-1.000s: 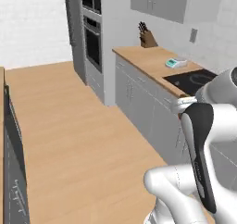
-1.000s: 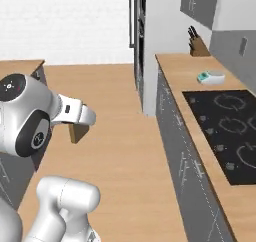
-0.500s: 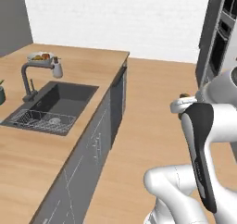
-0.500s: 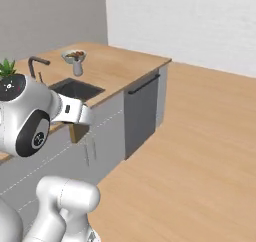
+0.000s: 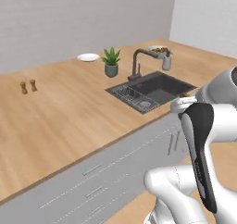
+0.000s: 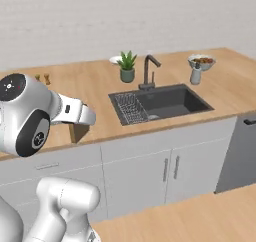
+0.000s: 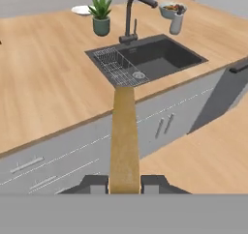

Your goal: Start the toaster. Once the lever pops up, take the bread to the plate on the dining counter.

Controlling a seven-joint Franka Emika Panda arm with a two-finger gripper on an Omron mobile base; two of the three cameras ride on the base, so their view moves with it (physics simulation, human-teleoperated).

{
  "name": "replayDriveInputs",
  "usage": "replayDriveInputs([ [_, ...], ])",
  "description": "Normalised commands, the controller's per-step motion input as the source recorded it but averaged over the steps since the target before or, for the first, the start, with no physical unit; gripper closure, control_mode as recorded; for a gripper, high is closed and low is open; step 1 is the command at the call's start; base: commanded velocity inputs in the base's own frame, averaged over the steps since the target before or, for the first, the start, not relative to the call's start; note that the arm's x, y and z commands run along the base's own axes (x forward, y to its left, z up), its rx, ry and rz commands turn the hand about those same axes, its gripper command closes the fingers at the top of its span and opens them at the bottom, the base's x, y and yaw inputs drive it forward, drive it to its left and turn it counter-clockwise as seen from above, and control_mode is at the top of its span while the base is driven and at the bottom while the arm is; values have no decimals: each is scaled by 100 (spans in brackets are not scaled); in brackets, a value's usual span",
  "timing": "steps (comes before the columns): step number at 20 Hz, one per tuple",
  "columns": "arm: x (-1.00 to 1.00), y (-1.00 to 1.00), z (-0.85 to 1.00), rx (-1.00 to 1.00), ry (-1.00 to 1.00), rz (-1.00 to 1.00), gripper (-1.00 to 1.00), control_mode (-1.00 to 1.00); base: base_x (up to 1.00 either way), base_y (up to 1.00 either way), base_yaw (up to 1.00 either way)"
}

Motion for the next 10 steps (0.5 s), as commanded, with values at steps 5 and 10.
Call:
replayDriveInputs([
  [5, 0, 0, 0, 0, 0, 0, 100, 100, 0, 0, 93],
  [10, 0, 0, 0, 0, 0, 0, 100, 100, 0, 9, 35],
])
